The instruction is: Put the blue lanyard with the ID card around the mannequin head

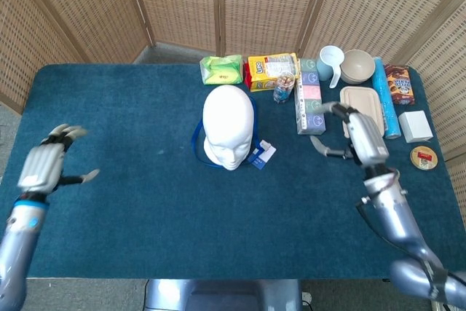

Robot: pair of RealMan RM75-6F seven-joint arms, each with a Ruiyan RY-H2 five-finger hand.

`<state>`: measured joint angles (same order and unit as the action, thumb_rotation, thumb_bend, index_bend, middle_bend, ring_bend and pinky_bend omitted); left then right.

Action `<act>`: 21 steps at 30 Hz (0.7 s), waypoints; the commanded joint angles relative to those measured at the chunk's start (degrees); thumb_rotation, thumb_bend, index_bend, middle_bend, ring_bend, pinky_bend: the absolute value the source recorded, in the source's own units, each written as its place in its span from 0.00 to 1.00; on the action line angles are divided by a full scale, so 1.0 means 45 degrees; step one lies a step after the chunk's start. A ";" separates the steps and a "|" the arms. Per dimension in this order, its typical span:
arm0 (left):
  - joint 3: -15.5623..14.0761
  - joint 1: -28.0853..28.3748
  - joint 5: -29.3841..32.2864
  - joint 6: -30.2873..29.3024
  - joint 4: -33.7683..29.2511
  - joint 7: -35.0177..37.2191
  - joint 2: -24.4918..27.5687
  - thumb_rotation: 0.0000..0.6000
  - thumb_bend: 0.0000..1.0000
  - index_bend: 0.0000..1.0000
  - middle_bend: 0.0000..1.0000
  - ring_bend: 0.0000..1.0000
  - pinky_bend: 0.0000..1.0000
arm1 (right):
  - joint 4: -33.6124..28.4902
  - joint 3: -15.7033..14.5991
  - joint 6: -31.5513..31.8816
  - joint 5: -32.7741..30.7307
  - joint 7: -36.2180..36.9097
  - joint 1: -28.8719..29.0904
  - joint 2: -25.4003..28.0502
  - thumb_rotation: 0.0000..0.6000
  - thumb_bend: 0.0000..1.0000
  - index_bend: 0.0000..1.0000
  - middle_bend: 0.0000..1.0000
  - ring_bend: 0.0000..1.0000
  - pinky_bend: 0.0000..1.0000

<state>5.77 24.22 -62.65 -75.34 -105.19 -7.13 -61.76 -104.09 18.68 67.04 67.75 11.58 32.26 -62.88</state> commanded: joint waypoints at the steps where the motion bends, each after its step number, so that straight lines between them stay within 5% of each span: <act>1: -0.1056 -0.1549 -0.1361 -0.1481 0.0262 0.1068 0.0443 0.82 0.15 0.23 0.19 0.09 0.24 | -0.0670 -0.1085 0.0940 0.0707 -0.1285 -0.1064 0.0504 0.81 0.35 0.34 0.36 0.28 0.29; 21: -0.2353 -0.4854 -0.3172 -0.3873 0.1926 0.2466 -0.0265 0.82 0.15 0.31 0.24 0.15 0.24 | -0.0899 -0.3728 0.4650 0.2228 -0.5129 -0.4567 0.0004 0.81 0.38 0.38 0.39 0.30 0.29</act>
<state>-4.46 2.95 -76.52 -92.30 -96.90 4.20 -62.47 -107.90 3.43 86.18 76.73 -9.87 13.53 -62.20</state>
